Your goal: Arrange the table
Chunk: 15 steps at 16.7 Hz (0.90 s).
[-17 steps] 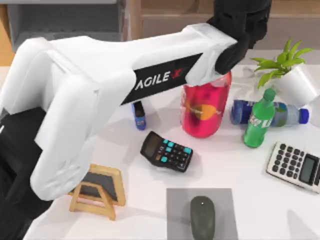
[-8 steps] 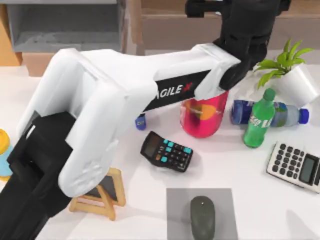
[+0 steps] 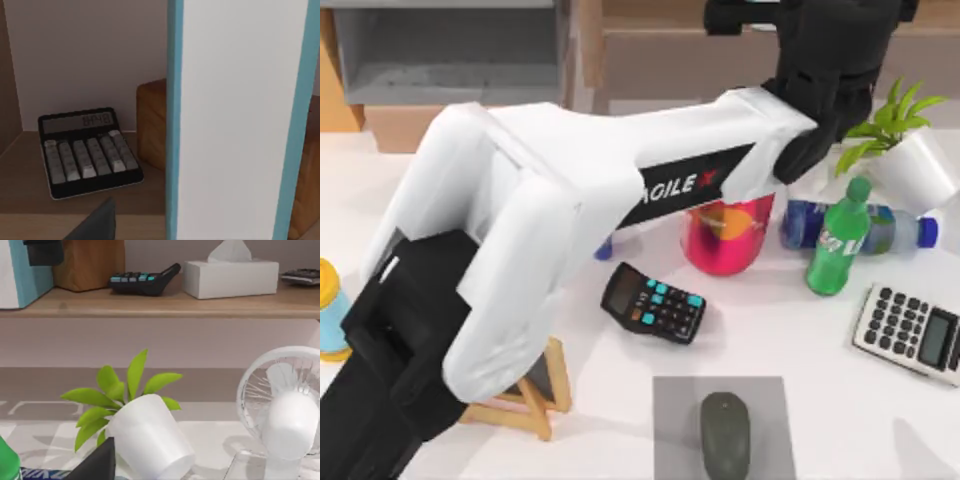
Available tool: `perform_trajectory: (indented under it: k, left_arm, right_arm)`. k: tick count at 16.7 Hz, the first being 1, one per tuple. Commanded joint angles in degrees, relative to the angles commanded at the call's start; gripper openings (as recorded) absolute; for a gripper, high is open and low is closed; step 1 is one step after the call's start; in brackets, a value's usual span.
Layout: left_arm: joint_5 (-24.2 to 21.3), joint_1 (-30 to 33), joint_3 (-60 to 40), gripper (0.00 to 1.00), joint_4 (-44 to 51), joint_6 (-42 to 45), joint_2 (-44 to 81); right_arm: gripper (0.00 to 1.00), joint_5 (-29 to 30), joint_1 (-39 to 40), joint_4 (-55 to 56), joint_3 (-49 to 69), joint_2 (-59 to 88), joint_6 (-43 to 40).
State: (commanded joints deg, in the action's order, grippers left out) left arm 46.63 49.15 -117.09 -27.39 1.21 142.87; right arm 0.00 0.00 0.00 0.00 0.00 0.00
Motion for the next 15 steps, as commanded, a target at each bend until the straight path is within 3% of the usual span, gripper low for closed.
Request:
perform_trajectory:
  k: [11,15]
  left_arm:
    - [-2.78,-2.71,-6.21,1.00,2.56,-0.48,3.87]
    - [-2.78,-2.71,-6.21,0.70,2.56,-0.48,3.87]
  right_arm:
    - [1.00,0.00,0.00,0.00,0.00,0.00,0.00]
    - [1.00,0.00,0.00,0.00,0.00,0.00,0.00]
